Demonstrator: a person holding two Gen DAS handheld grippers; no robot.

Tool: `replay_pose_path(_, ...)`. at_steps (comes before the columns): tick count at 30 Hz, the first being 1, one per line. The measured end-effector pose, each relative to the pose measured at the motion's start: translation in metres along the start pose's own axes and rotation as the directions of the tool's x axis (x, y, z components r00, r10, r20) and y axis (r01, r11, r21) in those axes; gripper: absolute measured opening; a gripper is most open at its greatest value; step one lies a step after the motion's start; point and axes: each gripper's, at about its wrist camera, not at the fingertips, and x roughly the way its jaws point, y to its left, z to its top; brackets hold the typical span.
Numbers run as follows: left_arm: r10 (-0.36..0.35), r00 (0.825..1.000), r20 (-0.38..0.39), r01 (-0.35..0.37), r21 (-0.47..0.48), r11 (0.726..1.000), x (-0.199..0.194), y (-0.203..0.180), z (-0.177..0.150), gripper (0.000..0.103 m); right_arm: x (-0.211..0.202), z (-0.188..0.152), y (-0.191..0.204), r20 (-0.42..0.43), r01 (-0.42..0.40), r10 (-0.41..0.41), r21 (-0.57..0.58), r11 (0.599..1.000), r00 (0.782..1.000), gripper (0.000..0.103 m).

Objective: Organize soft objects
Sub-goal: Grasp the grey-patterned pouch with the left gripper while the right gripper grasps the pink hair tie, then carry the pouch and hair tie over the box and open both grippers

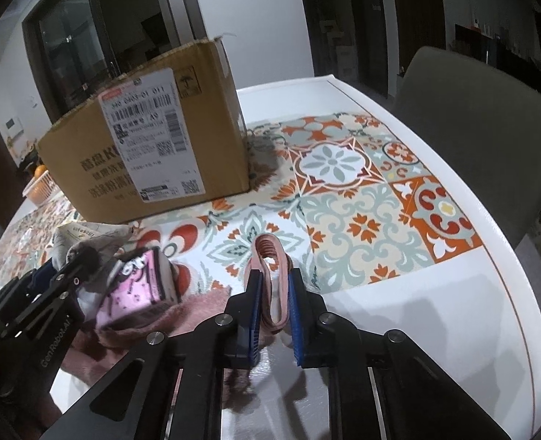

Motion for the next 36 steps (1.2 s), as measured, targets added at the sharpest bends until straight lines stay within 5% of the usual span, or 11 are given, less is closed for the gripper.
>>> replay_pose_path(18, -0.052, 0.993, 0.107, 0.055, -0.022, 0.998, -0.059, 0.014, 0.021, 0.028, -0.053, 0.018, 0.02, 0.107, -0.054, 0.057, -0.032, 0.998, 0.993, 0.016)
replay_pose_path(36, -0.066, 0.966, 0.252, 0.071, -0.011, 0.997, -0.111, 0.038, 0.048, 0.028, -0.102, 0.044, 0.057, 0.236, -0.099, 0.12, -0.102, 0.99, 0.964, 0.016)
